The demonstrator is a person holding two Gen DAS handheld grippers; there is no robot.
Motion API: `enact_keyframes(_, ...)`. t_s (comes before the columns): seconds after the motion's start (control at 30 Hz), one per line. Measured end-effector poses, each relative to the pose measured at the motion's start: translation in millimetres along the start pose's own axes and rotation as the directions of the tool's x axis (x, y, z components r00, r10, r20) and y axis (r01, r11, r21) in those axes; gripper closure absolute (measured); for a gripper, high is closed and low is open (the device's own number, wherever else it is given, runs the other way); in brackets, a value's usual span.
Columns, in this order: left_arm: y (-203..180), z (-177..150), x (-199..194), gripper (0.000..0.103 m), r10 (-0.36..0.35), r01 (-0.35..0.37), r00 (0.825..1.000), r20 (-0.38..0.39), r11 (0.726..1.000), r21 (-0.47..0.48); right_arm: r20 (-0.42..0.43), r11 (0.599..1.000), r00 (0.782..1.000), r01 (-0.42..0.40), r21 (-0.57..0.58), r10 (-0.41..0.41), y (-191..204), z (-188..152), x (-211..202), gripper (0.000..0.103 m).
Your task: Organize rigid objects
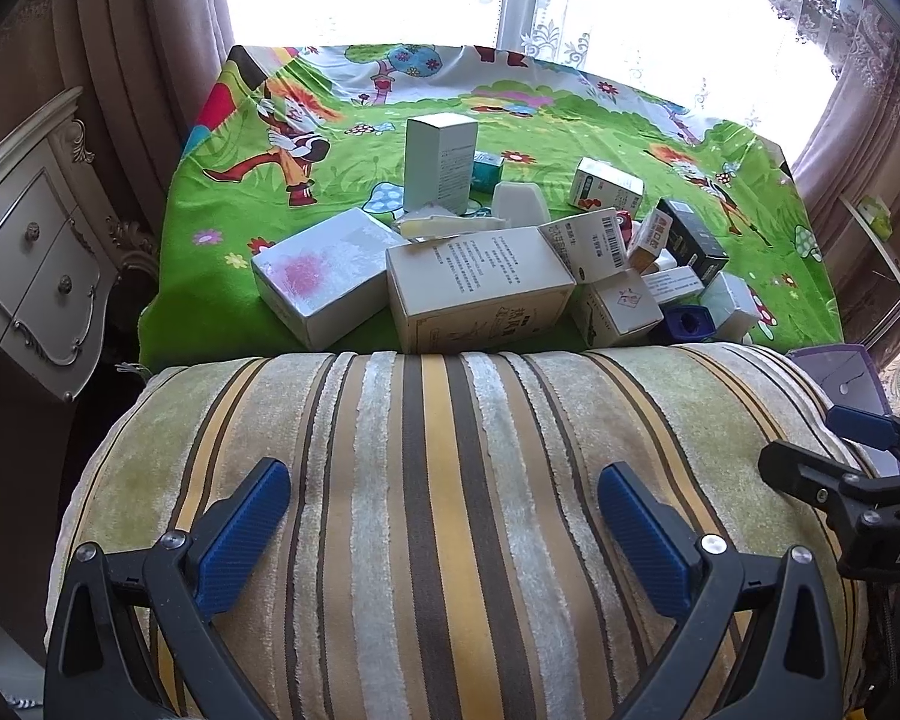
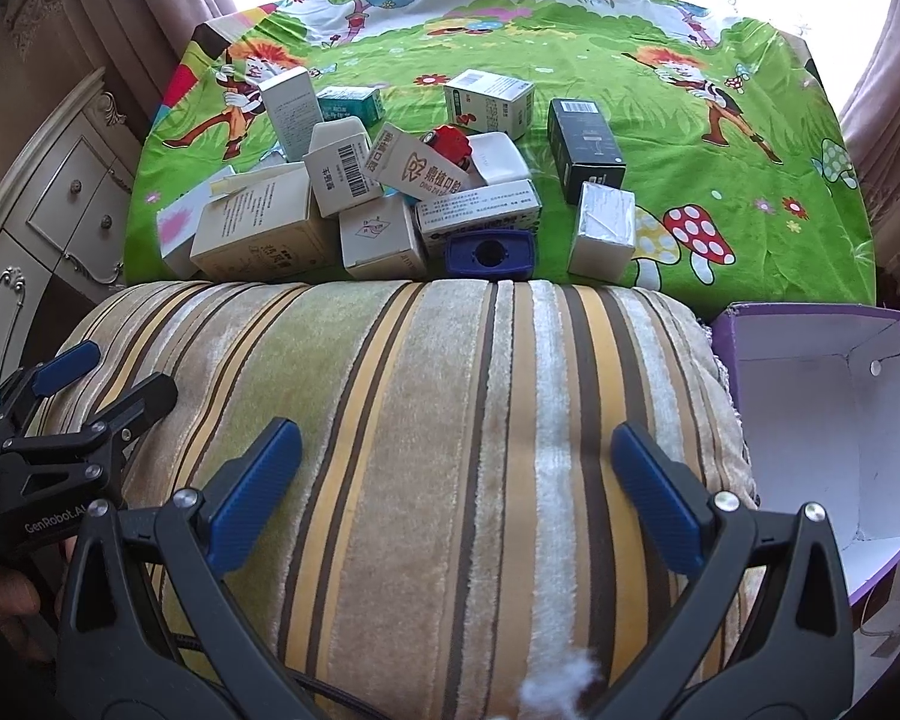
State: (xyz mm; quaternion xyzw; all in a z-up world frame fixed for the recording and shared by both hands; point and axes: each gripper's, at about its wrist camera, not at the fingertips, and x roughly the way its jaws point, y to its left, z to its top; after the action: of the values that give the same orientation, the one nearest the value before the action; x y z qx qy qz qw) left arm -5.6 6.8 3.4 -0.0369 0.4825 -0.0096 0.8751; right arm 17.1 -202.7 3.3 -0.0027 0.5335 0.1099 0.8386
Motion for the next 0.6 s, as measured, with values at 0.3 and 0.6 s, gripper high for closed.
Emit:
enact_keyframes(0.3,5,3,-7,0.009,-0.086,0.087,0.996,0.037,0.996,-0.024,0.022,0.999,0.999,-0.039,-0.014,0.039,-1,6,-5,0.0)
enact_keyframes(0.6,9,14,-5,0.031,-0.159,0.16,0.987,0.027,0.986,-0.036,0.087,0.998,0.994,-0.069,0.0,0.069,2,28,-9,0.0)
